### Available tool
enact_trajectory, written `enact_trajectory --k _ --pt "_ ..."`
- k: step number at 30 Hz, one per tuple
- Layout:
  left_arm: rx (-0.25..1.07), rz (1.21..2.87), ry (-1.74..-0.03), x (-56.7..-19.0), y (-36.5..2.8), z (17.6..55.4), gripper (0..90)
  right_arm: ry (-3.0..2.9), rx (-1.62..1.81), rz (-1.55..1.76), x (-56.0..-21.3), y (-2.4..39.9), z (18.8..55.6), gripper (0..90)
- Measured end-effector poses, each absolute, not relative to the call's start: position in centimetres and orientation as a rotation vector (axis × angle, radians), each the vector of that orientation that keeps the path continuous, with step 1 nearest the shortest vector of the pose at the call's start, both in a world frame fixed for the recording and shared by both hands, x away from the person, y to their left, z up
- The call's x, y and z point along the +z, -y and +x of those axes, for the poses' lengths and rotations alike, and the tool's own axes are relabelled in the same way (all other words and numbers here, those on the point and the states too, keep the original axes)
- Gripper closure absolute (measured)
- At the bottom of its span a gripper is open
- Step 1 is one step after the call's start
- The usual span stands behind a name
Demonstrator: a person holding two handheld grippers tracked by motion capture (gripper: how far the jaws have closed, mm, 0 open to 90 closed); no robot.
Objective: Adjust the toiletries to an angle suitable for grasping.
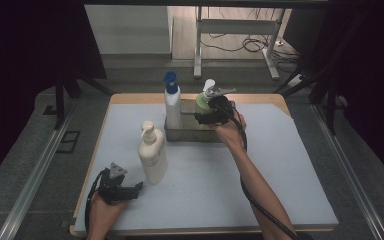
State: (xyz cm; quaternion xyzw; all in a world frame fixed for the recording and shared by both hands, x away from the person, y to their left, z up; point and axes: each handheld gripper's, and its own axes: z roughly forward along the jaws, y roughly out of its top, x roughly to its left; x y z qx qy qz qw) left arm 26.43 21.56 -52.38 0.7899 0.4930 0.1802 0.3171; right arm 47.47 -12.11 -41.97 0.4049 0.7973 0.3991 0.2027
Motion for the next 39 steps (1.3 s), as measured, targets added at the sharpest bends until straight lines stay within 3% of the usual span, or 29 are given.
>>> enact_trajectory --k 27,39 --pt "0.475 2.080 -1.298 -52.4 -21.6 26.4 12.3 -2.222 1.063 1.131 -41.6 13.4 46.1 9.0" --pt "0.476 2.080 -1.298 -52.4 -21.6 26.4 12.3 -2.215 1.112 1.112 -40.9 15.5 44.2 13.3"
